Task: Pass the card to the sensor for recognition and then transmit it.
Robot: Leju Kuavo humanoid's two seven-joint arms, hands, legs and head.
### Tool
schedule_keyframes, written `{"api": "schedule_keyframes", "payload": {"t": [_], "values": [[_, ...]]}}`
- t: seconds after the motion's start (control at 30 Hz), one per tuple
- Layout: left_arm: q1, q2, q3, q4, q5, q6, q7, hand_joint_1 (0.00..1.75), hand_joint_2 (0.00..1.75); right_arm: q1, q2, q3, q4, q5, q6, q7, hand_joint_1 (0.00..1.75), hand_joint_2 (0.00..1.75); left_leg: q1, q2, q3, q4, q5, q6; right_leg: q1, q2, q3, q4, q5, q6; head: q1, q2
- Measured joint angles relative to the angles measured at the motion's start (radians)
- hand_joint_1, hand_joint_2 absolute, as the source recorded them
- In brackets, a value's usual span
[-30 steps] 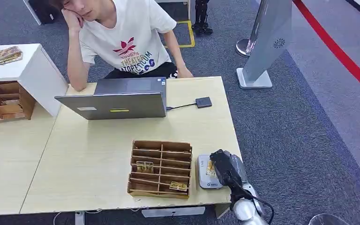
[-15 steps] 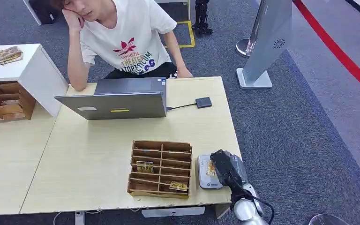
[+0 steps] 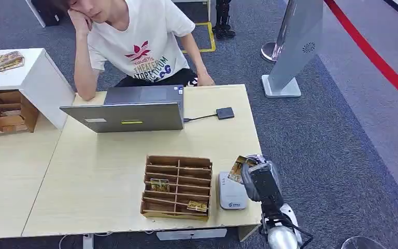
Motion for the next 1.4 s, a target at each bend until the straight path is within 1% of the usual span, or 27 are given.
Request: {"api": "schedule_keyframes", "payload": {"t": [0.13, 0.27, 0.5, 0.57, 0.63, 0.7, 0.8, 0.93, 1.03, 1.2, 1.27, 1.4], "values": [[0.0, 0.0, 0.0, 0.0, 0.003, 0.0, -0.005, 0.0, 0.0, 0.029, -0.002, 0.023, -0.167, -0.016, -0.031, -0.033, 1.75, 1.75, 0.0, 0.0, 0.0, 0.0, 0.0, 0.0, 0.0, 0.0, 0.0, 0.0, 0.0, 0.0, 0.0, 0.0], [0.0, 0.0, 0.0, 0.0, 0.003, 0.0, -0.006, 0.0, 0.0, 0.047, -0.008, 0.037, -0.248, -0.023, -0.039, -0.041, 1.75, 1.75, 0.0, 0.0, 0.0, 0.0, 0.0, 0.0, 0.0, 0.0, 0.0, 0.0, 0.0, 0.0, 0.0, 0.0], [0.0, 0.0, 0.0, 0.0, 0.003, 0.0, -0.006, 0.0, 0.0, 0.048, -0.009, 0.039, -0.255, -0.023, -0.04, -0.042, 1.75, 1.75, 0.0, 0.0, 0.0, 0.0, 0.0, 0.0, 0.0, 0.0, 0.0, 0.0, 0.0, 0.0, 0.0, 0.0], [0.0, 0.0, 0.0, 0.0, 0.004, 0.0, -0.006, 0.0, 0.0, 0.054, -0.013, 0.044, -0.281, -0.029, -0.053, -0.057, 1.75, 1.75, 0.0, 0.0, 0.0, 0.0, 0.0, 0.0, 0.0, 0.0, 0.0, 0.0, 0.0, 0.0, 0.0, 0.0], [0.0, 0.0, 0.0, 0.0, 0.003, -0.003, -0.006, 0.0, 0.0, 0.055, -0.023, 0.067, -0.319, -0.023, -0.052, -0.066, 1.75, 1.75, 0.0, 0.0, 0.0, 0.0, 0.0, 0.0, 0.0, 0.0, 0.0, 0.0, 0.0, 0.0, 0.0, 0.0], [-0.002, -0.001, 0.0, 0.0, -0.003, -0.005, -0.004, 0.0, 0.0, 0.041, -0.025, 0.079, -0.319, -0.013, -0.043, -0.065, 1.75, 1.75, 0.0, 0.0, 0.0, 0.0, 0.0, 0.0, 0.0, 0.0, 0.0, 0.0, 0.0, 0.0, 0.0, 0.0], [-0.008, -0.001, -0.006, 0.0, -0.022, -0.015, 0.012, 0.0, 0.0, -0.016, -0.027, 0.115, -0.307, 0.026, -0.017, -0.038, 1.75, 1.75, 0.0, 0.0, 0.0, 0.0, 0.0, 0.0, 0.0, 0.001, 0.0, 0.0, 0.0, 0.0, 0.0, 0.0], [-0.025, -0.002, -0.024, 0.0, -0.061, -0.032, 0.036, 0.0, 0.0, -0.145, -0.027, 0.166, -0.253, 0.065, 0.045, 0.029, 1.75, 1.75, 0.0, 0.0, -0.001, 0.0, 0.002, 0.0, 0.0, 0.001, 0.0, 0.0, 0.001, 0.0, 0.0, 0.0], [-0.04, -0.007, -0.034, 0.0, -0.121, -0.047, 0.062, 0.0, 0.0, -0.271, -0.007, 0.215, -0.162, 0.122, 0.073, 0.093, 1.75, 1.75, 0.0, 0.001, -0.001, 0.0, 0.005, -0.001, 0.0, 0.002, -0.001, 0.001, 0.004, -0.002, 0.0, 0.0], [-0.064, -0.021, -0.041, 0.0, -0.184, -0.07, 0.088, 0.0, 0.0, -0.426, 0.039, 0.273, -0.035, 0.203, 0.072, 0.153, 1.75, 1.75, 0.0, 0.0, -0.002, 0.0, 0.006, -0.001, 0.0, 0.001, -0.001, 0.001, 0.004, -0.001, 0.0, 0.0], [-0.069, -0.028, -0.042, 0.0, -0.214, -0.078, 0.101, 0.0, 0.0, -0.479, 0.056, 0.291, 0.016, 0.258, 0.068, 0.181, 1.75, 1.75, 0.0, 0.0, -0.002, 0.0, 0.006, -0.001, 0.0, 0.001, -0.001, 0.001, 0.005, -0.001, 0.0, 0.0], [-0.076, -0.034, -0.048, 0.0, -0.246, -0.087, 0.112, 0.0, 0.0, -0.553, 0.085, 0.315, 0.106, 0.337, 0.059, 0.204, 1.75, 1.75, 0.0, 0.0, -0.002, 0.0, 0.006, -0.001, 0.0, 0.001, -0.001, 0.001, 0.005, -0.001, 0.0, 0.0]]}}
